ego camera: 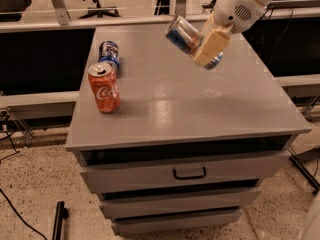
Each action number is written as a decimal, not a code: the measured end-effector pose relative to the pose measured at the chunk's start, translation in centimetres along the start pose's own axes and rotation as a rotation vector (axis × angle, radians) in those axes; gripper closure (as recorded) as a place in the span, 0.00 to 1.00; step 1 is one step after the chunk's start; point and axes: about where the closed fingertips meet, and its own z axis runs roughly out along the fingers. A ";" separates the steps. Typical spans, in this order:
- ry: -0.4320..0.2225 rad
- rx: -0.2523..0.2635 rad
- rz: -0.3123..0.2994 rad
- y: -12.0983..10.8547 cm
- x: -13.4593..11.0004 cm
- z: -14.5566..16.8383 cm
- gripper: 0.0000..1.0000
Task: Knock redbull can over
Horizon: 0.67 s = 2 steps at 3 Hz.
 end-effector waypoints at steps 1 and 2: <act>0.120 -0.038 0.090 1.2 4.6 -0.1 1.00; 0.134 -0.043 0.100 1.3 5.1 0.0 1.00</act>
Offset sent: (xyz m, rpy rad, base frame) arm -0.0168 -0.0383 -0.0224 -0.0999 0.0955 -0.0695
